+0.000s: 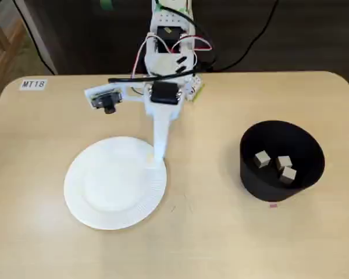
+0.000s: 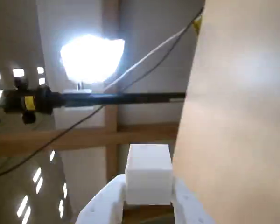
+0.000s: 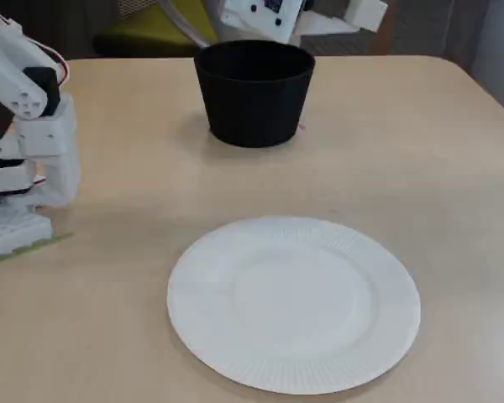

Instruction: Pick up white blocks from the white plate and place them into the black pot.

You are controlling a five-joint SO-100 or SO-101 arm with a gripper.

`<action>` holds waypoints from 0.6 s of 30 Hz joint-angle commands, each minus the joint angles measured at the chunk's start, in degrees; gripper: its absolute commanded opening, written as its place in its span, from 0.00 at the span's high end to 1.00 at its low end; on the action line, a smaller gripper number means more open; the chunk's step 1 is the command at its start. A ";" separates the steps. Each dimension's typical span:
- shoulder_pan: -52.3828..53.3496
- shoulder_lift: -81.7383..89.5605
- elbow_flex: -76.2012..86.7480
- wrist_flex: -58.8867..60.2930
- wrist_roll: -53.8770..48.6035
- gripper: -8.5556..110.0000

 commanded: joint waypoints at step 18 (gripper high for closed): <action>-31.82 -9.14 -3.60 11.07 6.50 0.95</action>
